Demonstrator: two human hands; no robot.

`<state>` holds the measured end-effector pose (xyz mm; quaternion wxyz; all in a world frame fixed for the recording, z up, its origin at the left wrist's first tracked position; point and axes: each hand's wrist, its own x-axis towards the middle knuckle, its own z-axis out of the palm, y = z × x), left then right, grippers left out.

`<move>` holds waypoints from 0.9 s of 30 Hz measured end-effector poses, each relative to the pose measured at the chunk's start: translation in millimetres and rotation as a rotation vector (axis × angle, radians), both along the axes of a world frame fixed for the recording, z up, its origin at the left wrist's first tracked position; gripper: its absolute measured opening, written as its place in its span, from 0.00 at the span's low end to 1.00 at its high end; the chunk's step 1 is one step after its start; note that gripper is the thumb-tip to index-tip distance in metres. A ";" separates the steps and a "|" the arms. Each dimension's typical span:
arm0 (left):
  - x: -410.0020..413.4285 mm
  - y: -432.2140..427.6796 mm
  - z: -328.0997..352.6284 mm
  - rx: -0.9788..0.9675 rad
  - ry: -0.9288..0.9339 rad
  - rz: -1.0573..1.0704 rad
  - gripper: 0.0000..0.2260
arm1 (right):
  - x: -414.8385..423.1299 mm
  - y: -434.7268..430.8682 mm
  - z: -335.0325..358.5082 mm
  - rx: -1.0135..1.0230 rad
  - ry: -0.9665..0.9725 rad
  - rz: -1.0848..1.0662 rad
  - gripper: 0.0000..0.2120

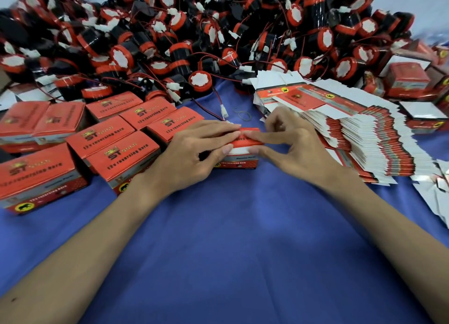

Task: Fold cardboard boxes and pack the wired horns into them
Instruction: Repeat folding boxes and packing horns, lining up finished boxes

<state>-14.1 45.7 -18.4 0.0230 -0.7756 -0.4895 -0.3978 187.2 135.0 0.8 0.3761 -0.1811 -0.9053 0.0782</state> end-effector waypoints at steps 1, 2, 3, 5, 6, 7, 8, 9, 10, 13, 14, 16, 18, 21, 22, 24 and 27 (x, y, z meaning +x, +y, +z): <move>-1.4 0.1 0.1 -0.001 0.025 -0.005 0.13 | -0.6 0.3 -0.1 -0.023 -0.022 0.034 0.13; -2.9 0.1 0.1 -0.006 0.049 -0.007 0.13 | -0.9 0.5 -1.0 -0.030 -0.033 0.049 0.14; -4.0 -0.3 0.1 -0.013 0.073 -0.005 0.14 | -1.4 0.2 -2.2 -0.024 -0.031 0.056 0.13; -4.4 -1.4 0.1 -0.042 0.120 0.001 0.17 | -2.5 -1.6 -4.1 -0.013 -0.001 0.053 0.13; -4.5 -1.6 0.2 -0.059 0.136 0.004 0.18 | -3.2 -2.8 -5.4 -0.015 0.017 0.048 0.13; -4.1 -1.4 0.1 -0.069 0.142 0.007 0.19 | -3.4 -4.0 -7.0 -0.018 0.037 0.042 0.13; -3.9 -1.1 0.0 -0.073 0.142 0.013 0.19 | -5.0 -5.2 -9.0 -0.019 0.058 0.039 0.13; -3.9 -0.4 -0.2 -0.073 0.142 0.021 0.19 | -6.8 -6.3 -10.9 -0.016 0.081 0.034 0.13; -3.7 0.7 -0.5 -0.073 0.146 0.026 0.19 | -8.8 -7.3 -13.0 -0.009 0.105 0.026 0.12; -2.5 2.0 -1.9 -0.093 0.176 0.027 0.21 | -13.5 -11.7 -18.6 -0.032 0.183 -0.002 0.11; -2.1 2.5 -2.0 -0.105 0.184 0.021 0.22 | -14.9 -13.9 -19.8 -0.060 0.209 -0.006 0.11; -1.2 4.0 -2.5 -0.131 0.192 0.012 0.23 | -16.8 -17.1 -20.8 -0.095 0.226 -0.002 0.11; -0.8 5.0 -3.3 -0.126 0.193 0.016 0.23 | -16.0 -16.6 -20.1 -0.133 0.198 0.037 0.12; -1.7 3.1 -2.9 -0.086 0.153 0.031 0.20 | -11.2 -13.2 -16.7 -0.192 0.109 0.133 0.14; -1.7 2.8 -2.5 -0.071 0.141 0.033 0.20 | -9.7 -12.0 -16.1 -0.175 0.075 0.148 0.14; -1.2 3.5 -3.2 -0.037 0.138 0.033 0.19 | -8.0 -8.9 -15.7 -0.103 0.029 0.153 0.13; -0.6 3.4 -4.6 0.003 0.168 0.031 0.19 | -7.2 -6.3 -14.5 0.101 -0.014 0.136 0.11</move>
